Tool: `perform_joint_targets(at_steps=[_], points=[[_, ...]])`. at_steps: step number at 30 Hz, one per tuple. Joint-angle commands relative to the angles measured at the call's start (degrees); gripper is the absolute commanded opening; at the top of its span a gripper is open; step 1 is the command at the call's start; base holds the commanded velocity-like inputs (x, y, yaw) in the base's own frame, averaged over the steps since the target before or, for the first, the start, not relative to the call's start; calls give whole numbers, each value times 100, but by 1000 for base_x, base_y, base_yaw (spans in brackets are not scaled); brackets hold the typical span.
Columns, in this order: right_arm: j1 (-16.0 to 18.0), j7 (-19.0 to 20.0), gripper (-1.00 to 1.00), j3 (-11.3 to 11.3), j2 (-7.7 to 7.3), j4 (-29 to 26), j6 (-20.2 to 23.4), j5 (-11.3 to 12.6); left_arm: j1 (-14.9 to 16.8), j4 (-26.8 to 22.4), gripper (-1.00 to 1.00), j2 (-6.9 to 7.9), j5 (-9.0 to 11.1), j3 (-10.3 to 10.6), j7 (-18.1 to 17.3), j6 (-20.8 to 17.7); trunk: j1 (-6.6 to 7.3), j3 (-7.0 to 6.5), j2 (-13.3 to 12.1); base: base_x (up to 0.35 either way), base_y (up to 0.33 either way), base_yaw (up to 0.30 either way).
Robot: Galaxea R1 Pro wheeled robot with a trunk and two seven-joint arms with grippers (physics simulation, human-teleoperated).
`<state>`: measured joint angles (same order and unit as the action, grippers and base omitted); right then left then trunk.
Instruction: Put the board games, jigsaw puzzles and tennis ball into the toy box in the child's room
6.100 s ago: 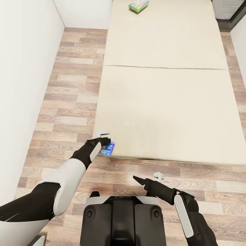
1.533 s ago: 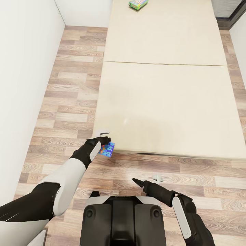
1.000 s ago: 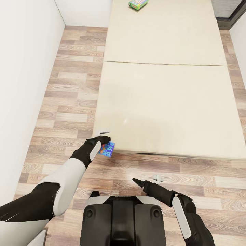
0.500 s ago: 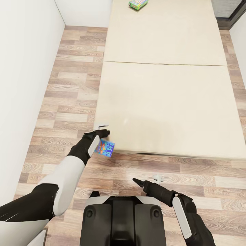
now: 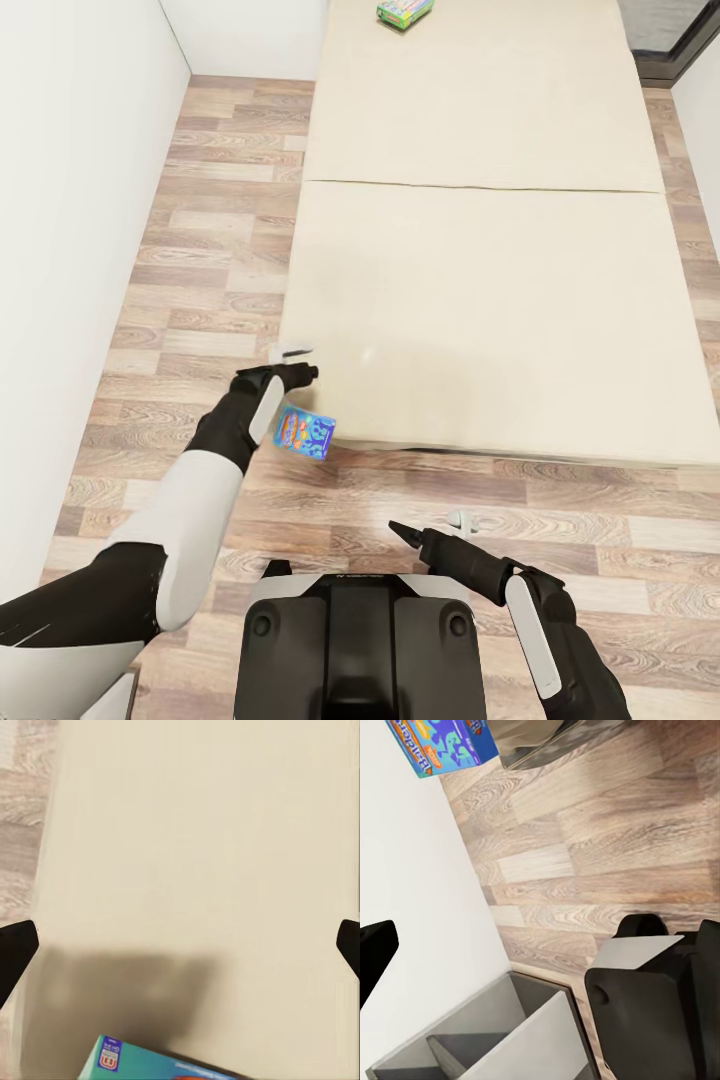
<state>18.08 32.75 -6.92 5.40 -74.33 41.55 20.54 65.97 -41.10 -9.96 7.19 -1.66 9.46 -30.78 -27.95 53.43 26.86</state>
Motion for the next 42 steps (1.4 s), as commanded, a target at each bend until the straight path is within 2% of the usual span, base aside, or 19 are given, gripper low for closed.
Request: perform_joint_targets(at_steps=[1,8,11,12,16,17,22,26,30,34,35,42], points=[[0,16,100,-17,6,-3,39,11,0,-43,100,-4,78,-65,35,-84,-3,5,8,0,0,0],[1,16,100,-19,12,-3,38,11,2,-179,100,5,156,-643,31,-535,-3,5,8,0,0,0],[2,14,100,-19,7,-5,40,11,3,-192,100,103,162,-749,30,-596,-3,5,8,0,0,0],[2,15,100,-19,-9,-8,42,11,1,-198,100,220,170,-804,30,-646,-3,5,8,0,0,0],[0,18,100,-19,-28,-10,44,11,0,-202,100,418,178,-840,30,-764,-3,5,8,0,0,0],[-1,19,100,-21,-37,-11,45,11,-2,-203,100,519,181,-850,30,-858,-3,5,8,0,0,0],[-5,26,100,-25,-48,-70,60,27,-12,-190,100,806,185,-905,30,-1092,-3,5,8,0,0,0],[-6,29,100,-21,-40,-124,95,29,-54,-176,100,1069,186,-1111,28,-1169,-3,5,8,0,0,0],[-6,25,100,-20,-29,-137,110,29,-156,-153,100,1249,183,-1259,25,-1171,-3,5,8,0,0,0],[-6,23,100,-20,-21,-140,112,29,-334,-145,100,1358,180,-1311,23,-1156,-3,5,8,0,0,0],[-6,20,100,-18,-22,-142,108,29,-521,-142,100,1473,178,-1336,16,-1134,-3,5,8,0,0,0],[-6,4,100,4,3,-180,106,-36,-710,-143,100,1569,177,-1347,13,-1124,-3,5,8,0,0,0]])
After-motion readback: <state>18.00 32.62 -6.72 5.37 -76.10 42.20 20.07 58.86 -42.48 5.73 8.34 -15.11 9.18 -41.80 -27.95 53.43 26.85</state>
